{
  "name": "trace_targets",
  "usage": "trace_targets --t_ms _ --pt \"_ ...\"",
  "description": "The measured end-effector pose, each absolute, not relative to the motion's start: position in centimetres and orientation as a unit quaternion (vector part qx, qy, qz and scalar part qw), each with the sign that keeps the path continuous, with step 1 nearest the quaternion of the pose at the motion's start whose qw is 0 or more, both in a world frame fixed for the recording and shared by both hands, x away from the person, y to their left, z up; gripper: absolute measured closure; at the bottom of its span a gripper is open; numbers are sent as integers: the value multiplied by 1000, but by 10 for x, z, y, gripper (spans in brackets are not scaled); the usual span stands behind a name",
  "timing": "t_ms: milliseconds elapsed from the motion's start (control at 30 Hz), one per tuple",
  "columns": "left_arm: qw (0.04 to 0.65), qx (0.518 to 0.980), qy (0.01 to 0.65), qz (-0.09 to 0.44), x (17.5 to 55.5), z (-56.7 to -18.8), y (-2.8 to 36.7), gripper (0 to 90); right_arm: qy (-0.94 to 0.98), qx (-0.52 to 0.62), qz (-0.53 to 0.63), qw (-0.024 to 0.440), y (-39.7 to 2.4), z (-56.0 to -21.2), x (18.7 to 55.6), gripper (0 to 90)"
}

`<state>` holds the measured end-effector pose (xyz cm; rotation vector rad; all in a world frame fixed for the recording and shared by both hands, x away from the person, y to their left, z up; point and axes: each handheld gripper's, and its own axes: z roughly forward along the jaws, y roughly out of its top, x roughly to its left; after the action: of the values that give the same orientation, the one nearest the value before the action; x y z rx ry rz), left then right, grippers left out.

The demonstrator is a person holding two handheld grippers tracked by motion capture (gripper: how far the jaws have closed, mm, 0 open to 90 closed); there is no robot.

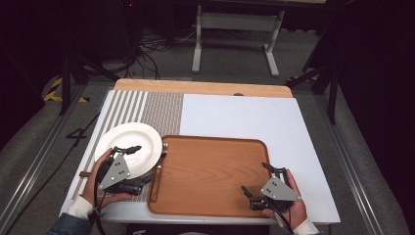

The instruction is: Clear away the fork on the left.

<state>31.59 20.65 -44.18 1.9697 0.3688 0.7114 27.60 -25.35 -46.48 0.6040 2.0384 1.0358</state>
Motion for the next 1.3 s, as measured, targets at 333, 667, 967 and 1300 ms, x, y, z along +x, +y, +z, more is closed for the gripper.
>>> trace_targets --t_ms 333,667,967,1300 --pt "486 800 193 294 303 -460 228 109 795 241 408 379 -255 -464 276 48" --pt "489 794 222 284 299 -468 233 32 795 239 411 376 -257 -464 276 47" --pt "493 799 211 271 301 -468 233 26 794 241 412 377 -259 -464 276 47" --pt "498 800 205 264 299 -469 235 27 794 240 411 378 -257 -463 276 47"
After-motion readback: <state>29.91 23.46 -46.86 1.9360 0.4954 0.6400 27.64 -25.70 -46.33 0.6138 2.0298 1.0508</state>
